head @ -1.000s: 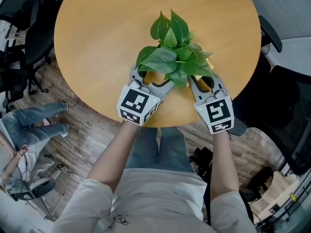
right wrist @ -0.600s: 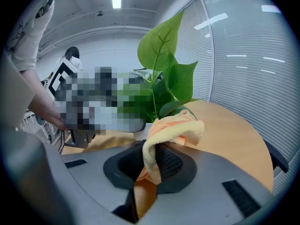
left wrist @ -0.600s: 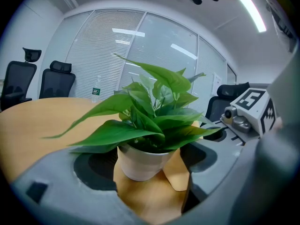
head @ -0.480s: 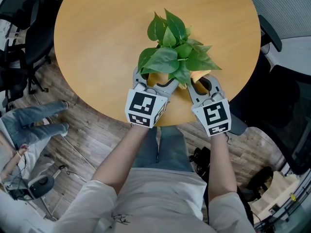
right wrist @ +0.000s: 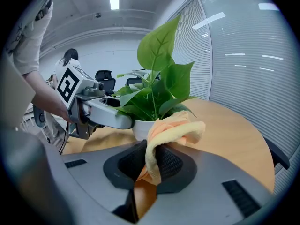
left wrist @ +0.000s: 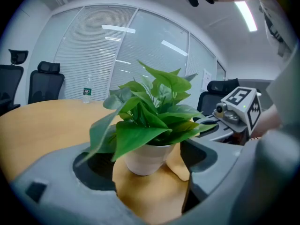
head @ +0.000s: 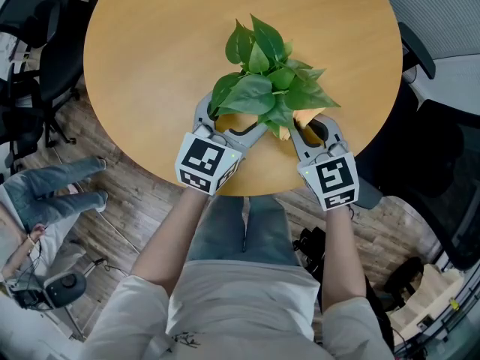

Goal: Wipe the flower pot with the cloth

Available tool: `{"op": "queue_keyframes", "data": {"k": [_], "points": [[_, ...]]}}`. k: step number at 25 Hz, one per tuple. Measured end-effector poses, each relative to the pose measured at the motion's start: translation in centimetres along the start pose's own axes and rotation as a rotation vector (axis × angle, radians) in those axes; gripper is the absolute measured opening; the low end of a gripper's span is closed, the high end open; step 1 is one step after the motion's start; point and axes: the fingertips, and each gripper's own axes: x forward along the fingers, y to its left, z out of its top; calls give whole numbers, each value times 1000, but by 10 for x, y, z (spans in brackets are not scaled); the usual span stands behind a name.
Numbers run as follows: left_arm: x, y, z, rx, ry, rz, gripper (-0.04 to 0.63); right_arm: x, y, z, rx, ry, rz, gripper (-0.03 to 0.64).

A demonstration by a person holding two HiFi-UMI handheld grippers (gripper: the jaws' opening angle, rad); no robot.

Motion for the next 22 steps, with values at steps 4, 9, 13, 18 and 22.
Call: {"op": "queue_keyframes", "data": {"k": [4, 9, 13, 18, 22], "points": [[-4, 1, -5, 77, 21, -163, 445, 0, -1, 1, -3, 0, 1, 51], [-4, -1, -5, 130, 32, -344, 459, 0, -1, 2, -4, 1, 3, 51], [-2, 0, 0, 151, 22, -414, 459, 0, 0, 2, -8, 4, 6, 51], [7, -3, 5, 153, 25, -460, 459, 0, -1, 1, -9, 7, 5, 51], [10, 1, 8, 154, 17, -434, 449, 1, 1, 2, -11, 10, 7, 51]]}}
